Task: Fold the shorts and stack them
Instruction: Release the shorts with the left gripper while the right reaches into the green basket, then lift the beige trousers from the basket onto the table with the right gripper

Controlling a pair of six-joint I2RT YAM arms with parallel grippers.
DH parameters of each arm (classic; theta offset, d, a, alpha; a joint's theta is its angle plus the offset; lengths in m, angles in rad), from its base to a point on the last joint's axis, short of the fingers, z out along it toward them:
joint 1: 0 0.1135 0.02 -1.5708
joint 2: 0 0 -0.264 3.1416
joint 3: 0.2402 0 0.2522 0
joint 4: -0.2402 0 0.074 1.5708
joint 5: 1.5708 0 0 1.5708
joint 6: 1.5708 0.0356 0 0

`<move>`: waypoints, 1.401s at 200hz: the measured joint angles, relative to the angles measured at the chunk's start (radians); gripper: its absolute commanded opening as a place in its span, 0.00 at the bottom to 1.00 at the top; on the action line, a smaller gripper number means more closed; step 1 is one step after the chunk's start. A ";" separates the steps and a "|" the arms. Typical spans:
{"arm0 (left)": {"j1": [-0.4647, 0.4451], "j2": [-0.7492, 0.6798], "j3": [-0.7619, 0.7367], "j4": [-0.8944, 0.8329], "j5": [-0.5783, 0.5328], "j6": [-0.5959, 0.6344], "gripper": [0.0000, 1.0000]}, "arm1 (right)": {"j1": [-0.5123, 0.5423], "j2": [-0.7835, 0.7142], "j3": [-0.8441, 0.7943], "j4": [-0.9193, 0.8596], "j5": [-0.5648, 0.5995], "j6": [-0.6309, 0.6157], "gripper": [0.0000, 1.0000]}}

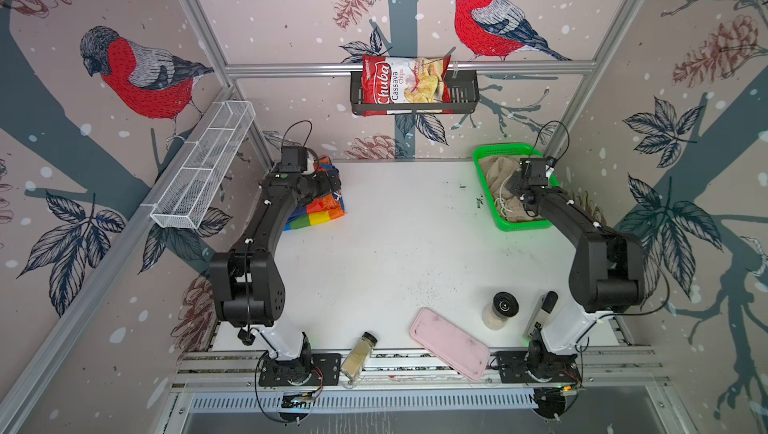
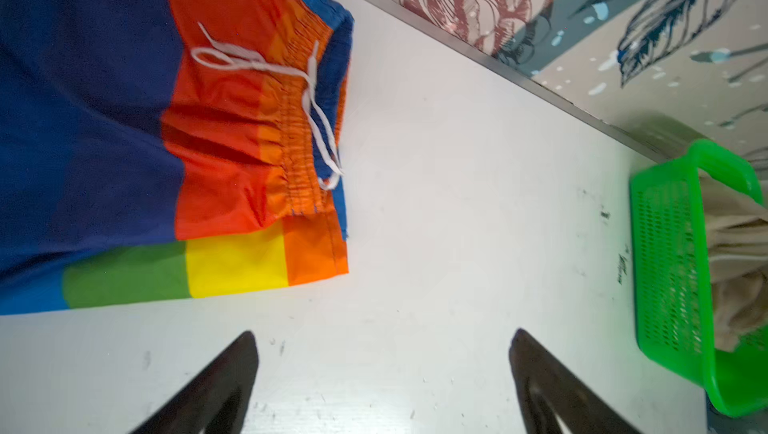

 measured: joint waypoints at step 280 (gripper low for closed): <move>-0.020 -0.065 -0.114 0.221 0.184 -0.023 0.86 | 0.626 -0.459 0.195 0.264 0.041 -0.303 0.00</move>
